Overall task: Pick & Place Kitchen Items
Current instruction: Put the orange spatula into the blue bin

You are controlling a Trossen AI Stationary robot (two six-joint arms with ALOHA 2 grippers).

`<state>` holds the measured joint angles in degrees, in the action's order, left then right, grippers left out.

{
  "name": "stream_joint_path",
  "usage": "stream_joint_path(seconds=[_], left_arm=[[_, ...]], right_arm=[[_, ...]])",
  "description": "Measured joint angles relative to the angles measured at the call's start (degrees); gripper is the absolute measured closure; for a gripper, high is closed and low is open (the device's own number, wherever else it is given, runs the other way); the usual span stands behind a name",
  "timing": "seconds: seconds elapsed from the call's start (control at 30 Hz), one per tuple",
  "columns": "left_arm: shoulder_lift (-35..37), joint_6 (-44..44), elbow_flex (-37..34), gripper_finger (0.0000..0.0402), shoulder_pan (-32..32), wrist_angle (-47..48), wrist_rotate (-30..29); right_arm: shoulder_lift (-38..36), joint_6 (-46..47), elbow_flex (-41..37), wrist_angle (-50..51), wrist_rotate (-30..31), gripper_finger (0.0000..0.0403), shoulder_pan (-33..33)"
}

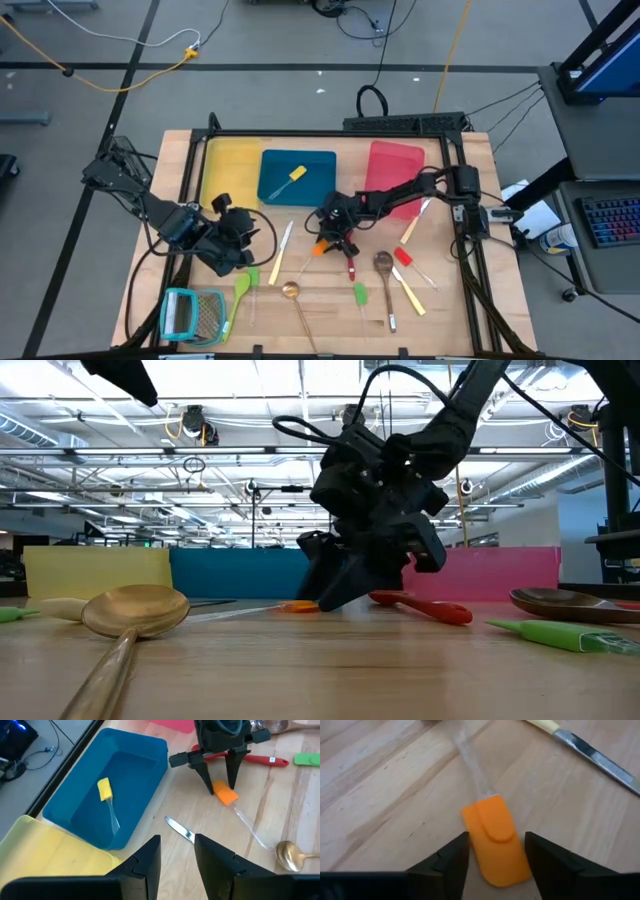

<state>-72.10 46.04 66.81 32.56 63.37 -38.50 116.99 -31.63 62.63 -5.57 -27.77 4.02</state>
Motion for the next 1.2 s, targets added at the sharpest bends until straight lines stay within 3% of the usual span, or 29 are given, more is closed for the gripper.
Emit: stream_joint_path(seconds=[0.17, 0.3, 0.4, 0.7, 0.93, 1.2], left_arm=[[0.0, -2.0, 0.0, 0.0277, 0.0, 0.0, 0.0], [0.0, -4.1, 0.0, 0.0277, 0.0, 0.0, 0.0], [0.0, -5.5, 0.0, 0.0277, 0.0, 0.0, 0.0], [0.0, -8.7, 0.0, 0.0277, 0.0, 0.0, -0.5], [0.0, -8.8, 0.0, 0.0277, 0.0, -0.1, -1.0], [0.0, -8.1, 0.0, 0.0277, 0.0, -0.5, -1.1]], right_arm=[[-0.1, -0.7, -0.1, 1.5, 3.7, 0.0288, -2.2], [0.0, -2.4, -0.1, 0.8, 3.1, 0.0351, -3.8], [-0.1, -2.3, -0.2, -1.2, 7.2, 0.0387, -5.2], [-4.2, 2.8, -0.4, -1.7, 12.1, 0.0398, -7.1], [-14.7, -1.9, -0.4, -3.3, 32.2, 0.0400, -7.3], [-17.1, -4.8, -0.3, -10.1, 51.6, 0.0400, -4.0]])
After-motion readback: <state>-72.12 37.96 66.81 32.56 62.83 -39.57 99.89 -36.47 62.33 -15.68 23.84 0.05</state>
